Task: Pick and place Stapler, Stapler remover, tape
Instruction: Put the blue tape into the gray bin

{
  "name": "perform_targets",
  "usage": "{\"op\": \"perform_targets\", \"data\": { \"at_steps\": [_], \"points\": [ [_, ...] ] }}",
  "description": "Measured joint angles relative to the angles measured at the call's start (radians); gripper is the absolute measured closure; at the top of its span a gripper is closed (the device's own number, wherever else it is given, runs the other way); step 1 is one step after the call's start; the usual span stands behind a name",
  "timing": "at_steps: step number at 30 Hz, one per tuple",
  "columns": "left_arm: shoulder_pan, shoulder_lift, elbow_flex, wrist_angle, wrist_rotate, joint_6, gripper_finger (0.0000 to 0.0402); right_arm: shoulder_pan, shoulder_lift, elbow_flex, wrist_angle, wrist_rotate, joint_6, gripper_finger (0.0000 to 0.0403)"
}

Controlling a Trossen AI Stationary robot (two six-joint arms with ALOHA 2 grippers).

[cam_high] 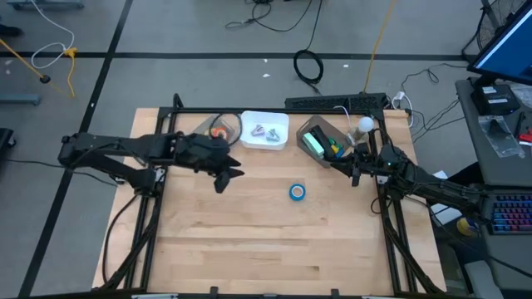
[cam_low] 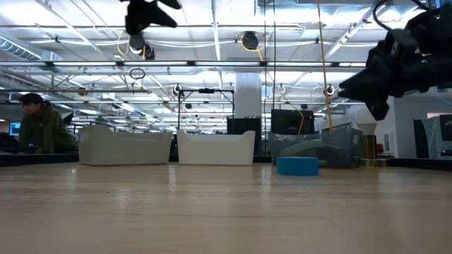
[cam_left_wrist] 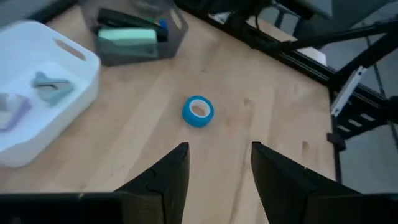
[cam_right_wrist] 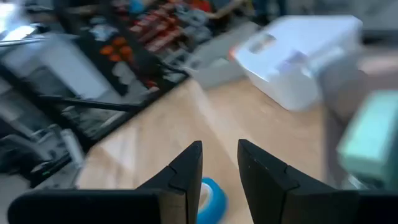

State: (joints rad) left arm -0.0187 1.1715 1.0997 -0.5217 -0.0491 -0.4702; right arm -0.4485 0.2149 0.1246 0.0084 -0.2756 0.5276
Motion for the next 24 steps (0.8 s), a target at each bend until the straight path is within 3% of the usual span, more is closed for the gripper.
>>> {"op": "perform_targets", "data": {
  "at_steps": [4,13,18,24],
  "points": [
    [-0.039,-0.101,-0.065,-0.003,-0.089,-0.003,0.0229,0.025,0.004,0.000,0.143,-0.068,-0.019,0.0309],
    [-0.115,-0.406,-0.283,0.032,-0.162,0.004,0.0229,0.124,0.077,0.003,0.388,-0.039,0.038,0.0310],
    [-0.131,-0.550,-0.392,0.038,-0.162,0.014,0.0229,0.203,0.168,0.081,0.377,0.050,0.007,0.0310],
    [-0.134,-0.713,-0.486,0.063,-0.162,0.055,0.0229,0.292,0.336,0.267,0.274,0.108,-0.082,0.0310]
  ]
}}
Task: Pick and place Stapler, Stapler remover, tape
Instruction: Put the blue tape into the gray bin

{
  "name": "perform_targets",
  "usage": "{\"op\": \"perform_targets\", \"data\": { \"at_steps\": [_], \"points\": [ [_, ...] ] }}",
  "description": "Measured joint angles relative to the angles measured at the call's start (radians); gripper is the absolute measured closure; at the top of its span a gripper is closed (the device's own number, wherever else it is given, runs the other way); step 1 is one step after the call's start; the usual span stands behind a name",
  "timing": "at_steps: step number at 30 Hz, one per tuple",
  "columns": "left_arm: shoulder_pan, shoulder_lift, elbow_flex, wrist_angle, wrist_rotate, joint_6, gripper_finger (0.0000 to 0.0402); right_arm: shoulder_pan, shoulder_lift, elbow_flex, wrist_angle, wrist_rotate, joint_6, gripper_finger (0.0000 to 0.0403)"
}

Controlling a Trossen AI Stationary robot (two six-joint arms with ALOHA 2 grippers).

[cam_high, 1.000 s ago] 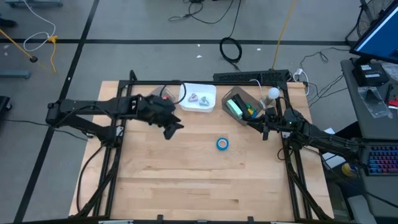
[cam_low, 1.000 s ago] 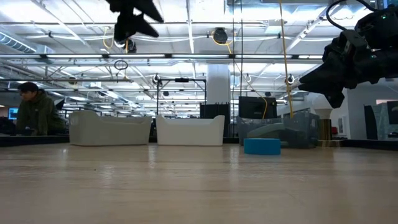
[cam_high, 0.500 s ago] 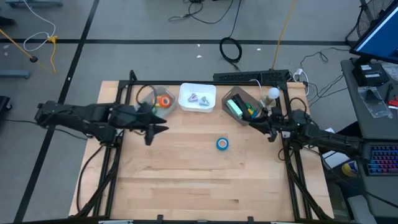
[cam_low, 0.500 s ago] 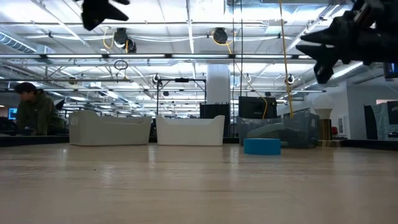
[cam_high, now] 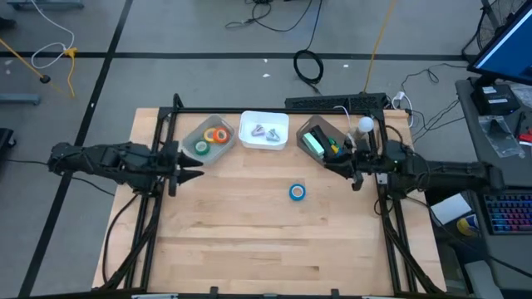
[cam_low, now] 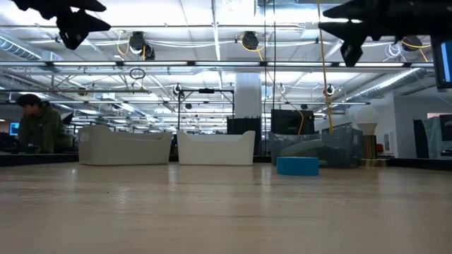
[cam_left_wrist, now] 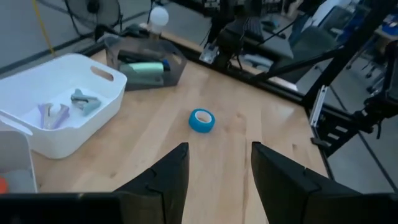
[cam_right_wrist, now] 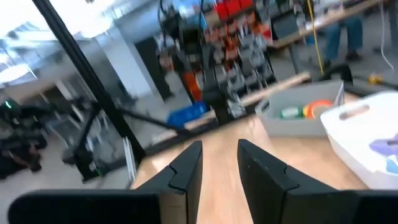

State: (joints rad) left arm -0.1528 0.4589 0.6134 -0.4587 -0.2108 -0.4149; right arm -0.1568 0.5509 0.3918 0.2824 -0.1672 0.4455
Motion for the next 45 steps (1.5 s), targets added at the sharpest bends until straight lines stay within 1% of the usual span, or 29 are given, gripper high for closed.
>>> {"op": "perform_targets", "data": {
  "at_steps": [6,11,17,25,28,34,39,42,45],
  "points": [
    [0.000,-0.124,-0.076,0.000,0.013,0.041,0.0229,0.082,0.195,0.204,-0.221,0.043,-0.050,0.0310],
    [0.001,-0.195,-0.135,0.008,0.029,0.068,0.0229,0.141,0.350,0.342,-0.351,0.073,-0.049,0.0310],
    [0.001,-0.248,-0.210,0.007,0.066,0.064,0.0229,0.204,0.507,0.483,-0.494,0.142,-0.037,0.0310],
    [0.001,-0.297,-0.272,0.006,0.082,0.046,0.0229,0.237,0.694,0.647,-0.710,0.145,0.041,0.0310],
    [0.001,-0.298,-0.276,0.006,0.082,0.047,0.0229,0.238,0.756,0.678,-0.773,0.142,0.109,0.0310],
    [0.001,-0.298,-0.276,0.006,0.082,0.048,0.0229,0.227,0.855,0.684,-0.802,0.136,0.251,0.0310],
    [0.001,-0.298,-0.276,0.007,0.082,0.050,0.0229,0.201,0.919,0.684,-0.869,0.140,0.291,0.0310],
    [0.001,-0.298,-0.276,0.007,0.082,0.050,0.0229,0.181,0.951,0.683,-0.872,0.136,0.312,0.0310],
    [0.001,-0.298,-0.276,0.006,0.082,0.049,0.0229,0.158,0.964,0.683,-0.879,0.106,0.322,0.0310]
  ]
}}
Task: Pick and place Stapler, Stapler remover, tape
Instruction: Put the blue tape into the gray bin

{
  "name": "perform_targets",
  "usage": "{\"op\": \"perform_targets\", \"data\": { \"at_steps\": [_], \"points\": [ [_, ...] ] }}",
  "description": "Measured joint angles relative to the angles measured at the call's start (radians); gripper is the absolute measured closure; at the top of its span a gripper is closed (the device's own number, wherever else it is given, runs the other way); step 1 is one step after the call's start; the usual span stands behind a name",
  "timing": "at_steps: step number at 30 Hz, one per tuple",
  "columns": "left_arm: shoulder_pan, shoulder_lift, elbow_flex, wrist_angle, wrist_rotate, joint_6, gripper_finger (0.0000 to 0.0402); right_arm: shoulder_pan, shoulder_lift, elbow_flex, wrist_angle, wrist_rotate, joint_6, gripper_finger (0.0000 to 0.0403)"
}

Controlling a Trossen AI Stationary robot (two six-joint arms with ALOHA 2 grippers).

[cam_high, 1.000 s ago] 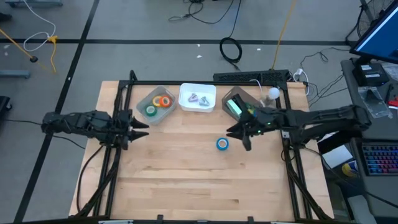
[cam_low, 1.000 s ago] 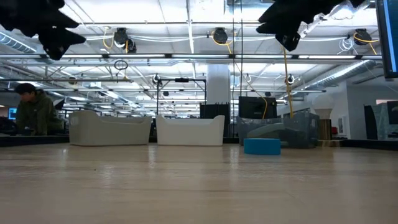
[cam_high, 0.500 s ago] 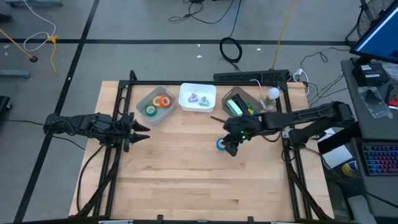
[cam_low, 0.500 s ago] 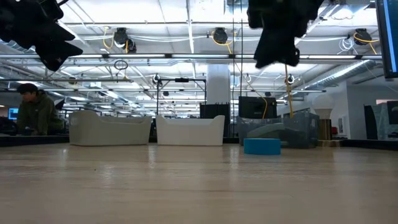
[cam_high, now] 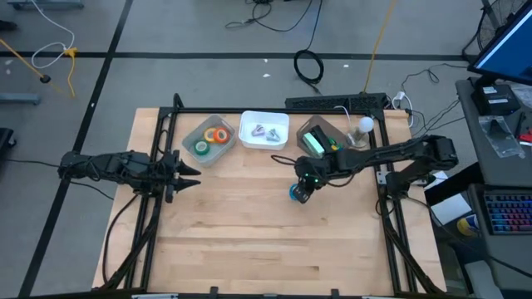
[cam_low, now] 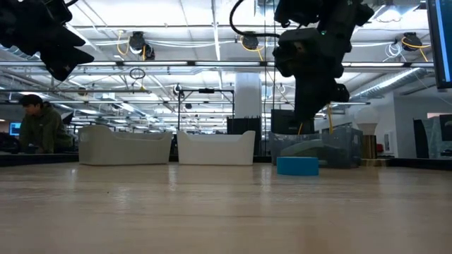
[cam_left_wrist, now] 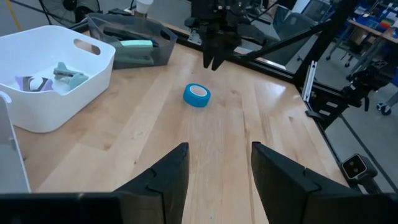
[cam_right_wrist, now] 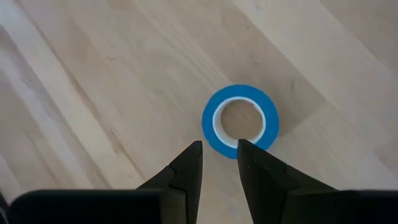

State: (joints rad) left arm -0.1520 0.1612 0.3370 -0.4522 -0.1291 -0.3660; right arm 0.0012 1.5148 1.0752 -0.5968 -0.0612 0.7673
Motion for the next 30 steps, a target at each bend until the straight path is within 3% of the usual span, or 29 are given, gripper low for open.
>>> {"op": "perform_targets", "data": {
  "at_steps": [9,21,30],
  "points": [
    [0.000,0.000,0.000,-0.009,-0.002,0.006,0.0229,-0.091,0.006,-0.001,-0.007,-0.022,0.054,0.0302],
    [0.000,0.000,0.000,-0.024,-0.013,0.005,0.0229,-0.136,0.006,-0.032,-0.007,-0.100,0.092,0.0215],
    [0.000,0.000,0.000,-0.023,-0.034,-0.002,0.0229,-0.133,0.006,-0.119,0.110,-0.128,0.179,0.0201]
  ]
}}
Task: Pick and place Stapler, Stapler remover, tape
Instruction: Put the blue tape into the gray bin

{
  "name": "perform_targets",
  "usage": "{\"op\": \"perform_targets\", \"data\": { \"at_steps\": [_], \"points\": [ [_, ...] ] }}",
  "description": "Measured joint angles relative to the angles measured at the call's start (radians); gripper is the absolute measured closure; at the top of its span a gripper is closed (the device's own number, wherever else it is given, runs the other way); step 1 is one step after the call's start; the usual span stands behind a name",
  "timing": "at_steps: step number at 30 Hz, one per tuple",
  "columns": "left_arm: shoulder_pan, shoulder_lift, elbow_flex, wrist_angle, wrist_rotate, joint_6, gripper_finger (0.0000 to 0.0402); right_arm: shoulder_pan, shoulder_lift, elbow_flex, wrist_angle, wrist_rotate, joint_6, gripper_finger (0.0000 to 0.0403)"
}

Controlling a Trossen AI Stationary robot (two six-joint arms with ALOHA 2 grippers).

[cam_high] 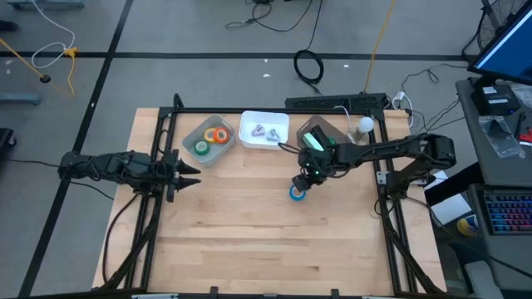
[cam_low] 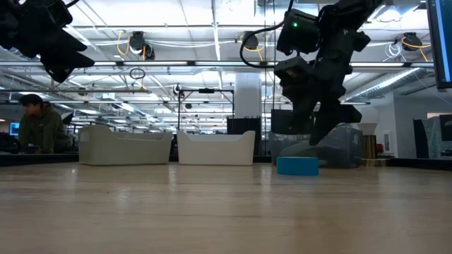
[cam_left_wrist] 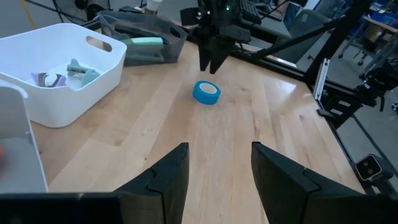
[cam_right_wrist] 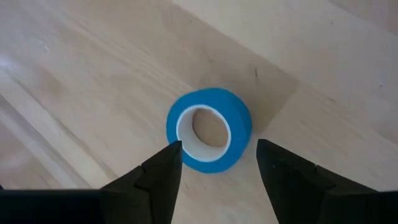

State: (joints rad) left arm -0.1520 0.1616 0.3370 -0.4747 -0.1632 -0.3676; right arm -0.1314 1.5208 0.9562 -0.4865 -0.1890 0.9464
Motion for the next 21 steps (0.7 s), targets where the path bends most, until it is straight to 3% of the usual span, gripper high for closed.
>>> {"op": "perform_targets", "data": {
  "at_steps": [12,21],
  "points": [
    [0.000,0.000,0.000,0.000,-0.001,0.003,0.0229,0.002,0.001,-0.020,0.035,0.004,0.013,0.0208],
    [0.000,0.002,0.000,0.006,-0.003,0.020,0.0229,0.002,0.087,-0.022,0.059,0.003,0.015,0.0209]
  ]
}}
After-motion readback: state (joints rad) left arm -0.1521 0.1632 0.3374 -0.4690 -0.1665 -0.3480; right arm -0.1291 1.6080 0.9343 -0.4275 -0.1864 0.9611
